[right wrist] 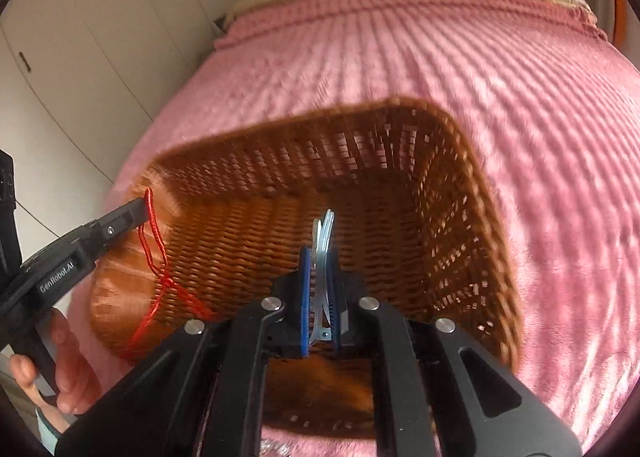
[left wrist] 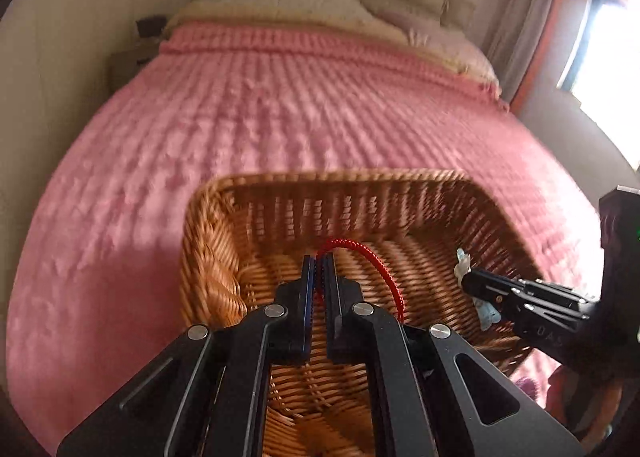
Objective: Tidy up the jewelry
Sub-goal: 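Carry both items into the wicker basket and open both grippers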
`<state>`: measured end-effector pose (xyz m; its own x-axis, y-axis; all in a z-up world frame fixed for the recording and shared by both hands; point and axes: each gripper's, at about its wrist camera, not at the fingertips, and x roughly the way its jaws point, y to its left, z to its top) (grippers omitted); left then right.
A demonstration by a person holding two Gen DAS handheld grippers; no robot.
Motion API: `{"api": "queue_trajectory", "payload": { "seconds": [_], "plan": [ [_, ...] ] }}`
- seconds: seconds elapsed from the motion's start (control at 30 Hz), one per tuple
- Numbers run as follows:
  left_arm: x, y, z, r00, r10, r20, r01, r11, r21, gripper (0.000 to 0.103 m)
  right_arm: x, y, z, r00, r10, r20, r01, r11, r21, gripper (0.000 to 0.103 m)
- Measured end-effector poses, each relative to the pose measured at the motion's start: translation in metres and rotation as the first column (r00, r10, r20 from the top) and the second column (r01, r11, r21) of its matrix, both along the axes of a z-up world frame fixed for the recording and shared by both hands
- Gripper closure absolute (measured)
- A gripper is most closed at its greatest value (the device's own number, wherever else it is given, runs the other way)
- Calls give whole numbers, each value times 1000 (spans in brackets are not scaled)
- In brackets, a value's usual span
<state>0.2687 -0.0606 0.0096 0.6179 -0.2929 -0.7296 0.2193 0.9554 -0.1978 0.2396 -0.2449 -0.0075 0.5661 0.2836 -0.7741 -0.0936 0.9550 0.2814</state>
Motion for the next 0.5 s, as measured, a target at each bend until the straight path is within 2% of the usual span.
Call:
{"api": "queue_trajectory", "payload": {
  "seconds": [0.07, 0.1, 0.13, 0.17, 0.2, 0.23, 0.3, 0.4, 0.47, 0.5],
  "plan": [
    [2, 0, -5, 1000, -4, -14, 4, 1000, 8, 100, 1, 1, -6, 1000, 0, -14, 0, 1000, -11, 97],
    [2, 1, -6, 1000, -3, -17, 3, 1000, 8, 95, 1, 2, -6, 1000, -3, -17, 3, 1000, -10, 96],
    [-1, 3, -5, 1000, -8, -15, 8, 1000, 4, 80, 0, 2, -6, 1000, -4, -20, 4, 1000, -2, 96],
    [-5, 4, -4, 1000, -10, -8, 10, 1000, 1, 70, 3, 0, -7, 1000, -4, -25, 4, 1000, 5, 96],
    [-10, 6, 0, 1000, -6, 14, 6, 1000, -5, 56, 1, -1, -5, 1000, -2, -25, 2, 1000, 18, 93],
    [-17, 9, 5, 999, -8, 32, 8, 1000, -16, 54, 0, -1, -3, 1000, -1, -20, 2, 1000, 27, 86],
    [-34, 17, 17, 998, -18, 56, 20, 999, -46, 54, -9, -3, 4, 1000, -1, 0, 1, 999, 35, 79],
    [-66, 25, 38, 994, -23, 105, 31, 997, -74, 54, -29, -6, 23, 999, 11, 39, -12, 999, 34, 78],
    [-92, 32, 50, 990, -29, 134, 41, 995, -91, 52, -51, -8, 37, 997, 25, 70, -28, 999, 44, 72],
    [-111, 37, 57, 988, -32, 152, 48, 994, -99, 51, -69, -10, 46, 995, 32, 97, -36, 998, 45, 62]
  ]
}}
